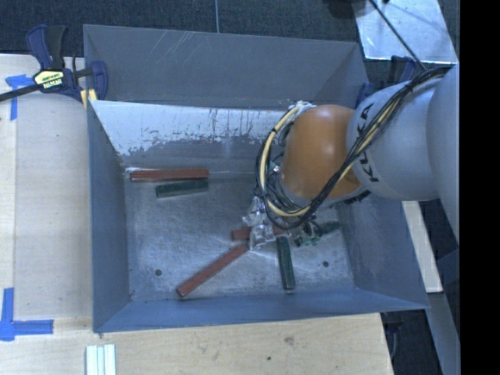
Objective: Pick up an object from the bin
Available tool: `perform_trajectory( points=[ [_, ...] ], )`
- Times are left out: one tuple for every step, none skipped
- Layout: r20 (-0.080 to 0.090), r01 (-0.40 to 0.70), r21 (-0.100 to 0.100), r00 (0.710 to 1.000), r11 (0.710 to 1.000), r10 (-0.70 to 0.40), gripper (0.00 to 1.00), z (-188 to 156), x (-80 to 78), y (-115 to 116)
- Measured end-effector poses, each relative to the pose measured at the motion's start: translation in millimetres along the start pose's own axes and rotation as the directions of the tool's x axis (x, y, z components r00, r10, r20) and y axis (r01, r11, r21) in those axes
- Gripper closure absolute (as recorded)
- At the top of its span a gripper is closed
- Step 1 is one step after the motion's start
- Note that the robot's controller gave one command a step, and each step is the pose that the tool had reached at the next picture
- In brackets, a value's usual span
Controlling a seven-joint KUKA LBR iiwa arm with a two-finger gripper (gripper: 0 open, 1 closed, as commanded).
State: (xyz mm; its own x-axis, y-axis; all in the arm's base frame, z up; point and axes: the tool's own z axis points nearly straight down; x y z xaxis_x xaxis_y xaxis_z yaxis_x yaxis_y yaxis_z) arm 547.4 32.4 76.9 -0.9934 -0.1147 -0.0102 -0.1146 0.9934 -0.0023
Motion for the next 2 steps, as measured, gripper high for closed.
perform_trajectory(
  points=[
    [0.000,0.000,0.000,1.000,1.000,0.000,1.00,0,0.0,0],
    [0.002,0.216,-0.001,0.976,0.976,-0.216,1.00,-170,-6.0,-17]
  ],
)
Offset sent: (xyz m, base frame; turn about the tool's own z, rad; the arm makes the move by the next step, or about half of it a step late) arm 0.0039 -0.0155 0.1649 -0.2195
